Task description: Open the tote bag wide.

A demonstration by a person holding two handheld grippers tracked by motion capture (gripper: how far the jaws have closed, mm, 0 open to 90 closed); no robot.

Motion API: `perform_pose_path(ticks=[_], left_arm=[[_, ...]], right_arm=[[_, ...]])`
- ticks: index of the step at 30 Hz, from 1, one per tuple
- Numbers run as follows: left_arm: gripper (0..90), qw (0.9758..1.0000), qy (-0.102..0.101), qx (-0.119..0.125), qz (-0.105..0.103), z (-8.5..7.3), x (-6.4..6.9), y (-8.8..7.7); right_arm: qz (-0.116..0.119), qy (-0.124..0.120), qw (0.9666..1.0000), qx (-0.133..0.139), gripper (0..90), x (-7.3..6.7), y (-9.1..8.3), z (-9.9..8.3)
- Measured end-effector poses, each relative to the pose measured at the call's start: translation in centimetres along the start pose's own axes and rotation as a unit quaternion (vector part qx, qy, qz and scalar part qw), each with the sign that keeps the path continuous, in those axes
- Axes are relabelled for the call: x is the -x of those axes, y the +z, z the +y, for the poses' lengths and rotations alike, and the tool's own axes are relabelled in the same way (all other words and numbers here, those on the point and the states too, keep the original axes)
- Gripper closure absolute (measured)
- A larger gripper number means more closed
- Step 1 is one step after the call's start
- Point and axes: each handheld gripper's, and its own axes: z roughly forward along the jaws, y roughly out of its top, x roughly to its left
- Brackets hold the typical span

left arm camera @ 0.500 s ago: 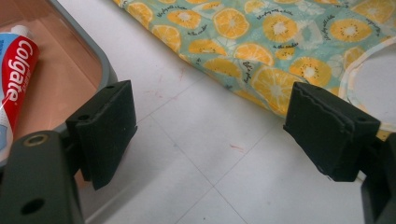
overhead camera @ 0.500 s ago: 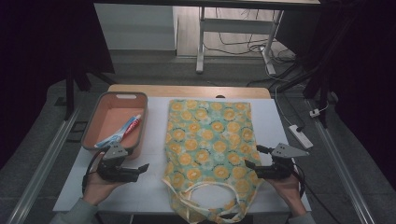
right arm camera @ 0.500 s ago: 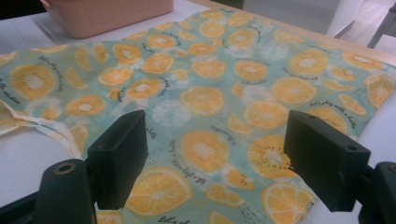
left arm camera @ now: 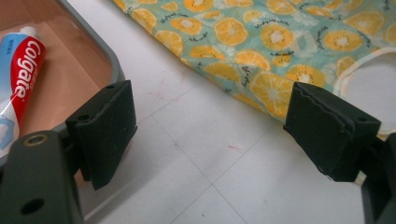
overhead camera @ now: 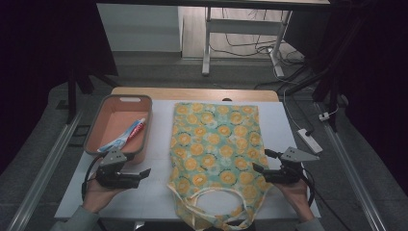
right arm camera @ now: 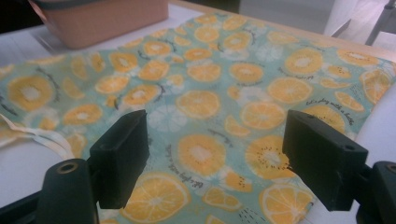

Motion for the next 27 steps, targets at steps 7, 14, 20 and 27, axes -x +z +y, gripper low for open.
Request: perform_pose_path(ticks=[7,14,20,27], left_arm=[[16.3,1.0000,0.010,0.001,0.002,0.0,0.5,-0.1],[16.3,0.9999,0.017,0.003,0.000,0.1,0.6,-0.2],[16.3,0.9998,0.017,0.004,-0.003,0.0,0.5,-0.2],[16.3,0.9999,0.014,-0.001,-0.009,0.3,0.5,0.0]], right_arm=[[0.002,-0.002,1.0000,0.007,22.8,-0.3,-0.1,0.4],[-0.003,-0.005,1.0000,0.001,23.0,-0.6,0.2,0.6],[-0.001,-0.007,1.0000,-0.004,23.2,-0.9,0.4,0.5],[0.010,-0.009,0.9999,-0.007,24.0,-1.0,1.2,0.5]])
